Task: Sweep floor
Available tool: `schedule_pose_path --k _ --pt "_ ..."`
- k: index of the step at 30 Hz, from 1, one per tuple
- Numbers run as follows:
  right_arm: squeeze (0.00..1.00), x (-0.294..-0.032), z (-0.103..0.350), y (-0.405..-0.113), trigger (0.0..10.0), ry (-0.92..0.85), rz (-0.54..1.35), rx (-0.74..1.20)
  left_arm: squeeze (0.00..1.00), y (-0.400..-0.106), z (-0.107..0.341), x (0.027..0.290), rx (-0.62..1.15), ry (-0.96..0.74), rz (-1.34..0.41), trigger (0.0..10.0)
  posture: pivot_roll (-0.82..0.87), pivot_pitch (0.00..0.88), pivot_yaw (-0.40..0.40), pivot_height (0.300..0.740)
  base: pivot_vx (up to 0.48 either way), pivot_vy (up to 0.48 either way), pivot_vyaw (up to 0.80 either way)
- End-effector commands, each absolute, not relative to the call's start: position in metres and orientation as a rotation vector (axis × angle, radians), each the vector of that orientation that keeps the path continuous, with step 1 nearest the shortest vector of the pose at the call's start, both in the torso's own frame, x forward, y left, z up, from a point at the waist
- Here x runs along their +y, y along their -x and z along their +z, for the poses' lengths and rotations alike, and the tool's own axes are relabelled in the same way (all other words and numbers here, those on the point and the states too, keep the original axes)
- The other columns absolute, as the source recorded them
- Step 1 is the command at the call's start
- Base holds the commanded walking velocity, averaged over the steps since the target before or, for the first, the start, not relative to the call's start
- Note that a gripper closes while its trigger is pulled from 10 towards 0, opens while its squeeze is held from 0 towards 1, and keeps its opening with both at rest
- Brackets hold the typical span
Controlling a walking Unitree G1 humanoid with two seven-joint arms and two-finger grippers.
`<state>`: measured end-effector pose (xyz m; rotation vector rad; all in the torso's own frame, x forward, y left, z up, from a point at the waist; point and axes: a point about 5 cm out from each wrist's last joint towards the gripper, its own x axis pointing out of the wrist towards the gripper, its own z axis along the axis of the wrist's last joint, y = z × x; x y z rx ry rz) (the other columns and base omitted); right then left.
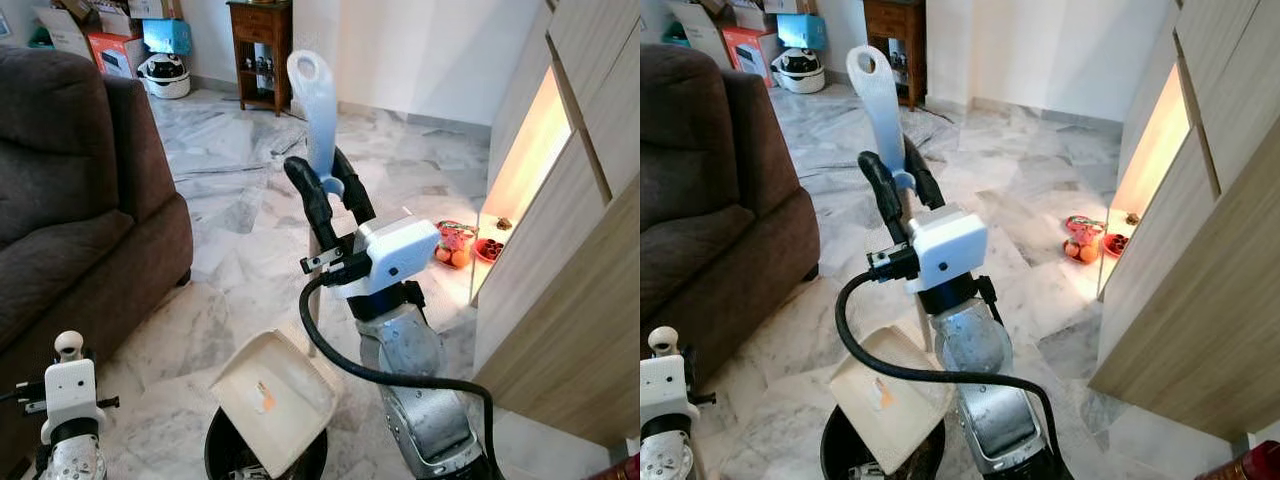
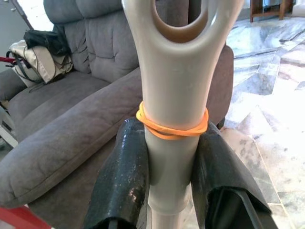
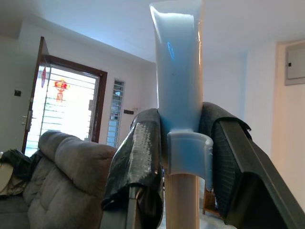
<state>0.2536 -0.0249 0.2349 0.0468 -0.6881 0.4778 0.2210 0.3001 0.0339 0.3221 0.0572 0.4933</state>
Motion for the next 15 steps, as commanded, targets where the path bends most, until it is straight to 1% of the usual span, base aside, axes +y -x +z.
schedule_pose_path --k 1,7,12,15 --pt "0.00 -0.017 0.249 -0.241 10.0 -0.156 0.470 -0.741 0.00 -0.231 0.046 0.301 0.011 -0.343 0.477 10.0 0.10 0.000 0.032 0.740 0.000 0.000 0.00" --pt "0.00 -0.011 0.255 -0.233 10.0 -0.108 0.506 -0.789 0.00 -0.250 0.054 0.296 -0.014 -0.341 0.444 10.0 0.10 0.000 0.037 0.740 0.000 0.000 0.00" --pt "0.00 -0.007 0.258 -0.229 10.0 -0.107 0.515 -0.814 0.00 -0.263 0.063 0.294 -0.035 -0.341 0.428 10.0 0.10 0.000 0.042 0.740 0.000 0.000 0.00" --pt "0.00 0.000 0.265 -0.222 10.0 -0.086 0.539 -0.869 0.00 -0.273 0.070 0.294 -0.050 -0.343 0.422 10.0 0.10 0.000 0.046 0.740 0.000 0.000 0.00"
